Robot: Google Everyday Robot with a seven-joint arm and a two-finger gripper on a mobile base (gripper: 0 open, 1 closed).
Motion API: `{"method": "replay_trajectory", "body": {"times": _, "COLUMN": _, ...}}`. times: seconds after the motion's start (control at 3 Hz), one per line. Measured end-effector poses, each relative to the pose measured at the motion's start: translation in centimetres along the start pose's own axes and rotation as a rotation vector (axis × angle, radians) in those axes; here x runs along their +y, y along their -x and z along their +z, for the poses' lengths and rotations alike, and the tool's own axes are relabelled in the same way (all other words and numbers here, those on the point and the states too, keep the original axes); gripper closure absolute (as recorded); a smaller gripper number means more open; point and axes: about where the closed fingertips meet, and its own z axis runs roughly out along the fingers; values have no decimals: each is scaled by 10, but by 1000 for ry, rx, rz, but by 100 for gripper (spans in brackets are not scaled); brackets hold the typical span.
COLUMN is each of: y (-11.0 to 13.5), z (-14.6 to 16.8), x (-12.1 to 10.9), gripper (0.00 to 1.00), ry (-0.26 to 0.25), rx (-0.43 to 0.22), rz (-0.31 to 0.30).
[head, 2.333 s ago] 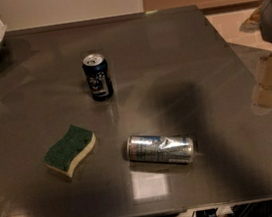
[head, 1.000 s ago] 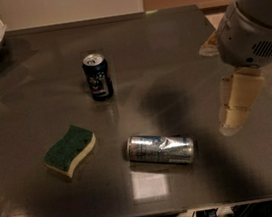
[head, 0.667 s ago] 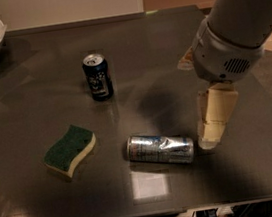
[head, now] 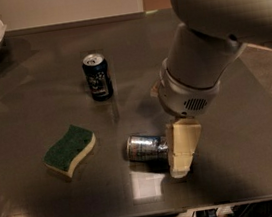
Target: Pick redbull can
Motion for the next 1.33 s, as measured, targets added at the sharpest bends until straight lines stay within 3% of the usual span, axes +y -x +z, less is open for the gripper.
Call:
{"method": "replay_trajectory", "body": {"times": 0.67, "y": 10, "z": 42, "x": 9, "gripper": 0, "ry": 26, "rx": 49, "rz": -31}}
{"method": "replay_trajectory", "body": {"times": 1.33, "y": 7, "z": 58, "x": 10, "gripper": 40, "ry": 52, "rx": 95, "rz": -37}}
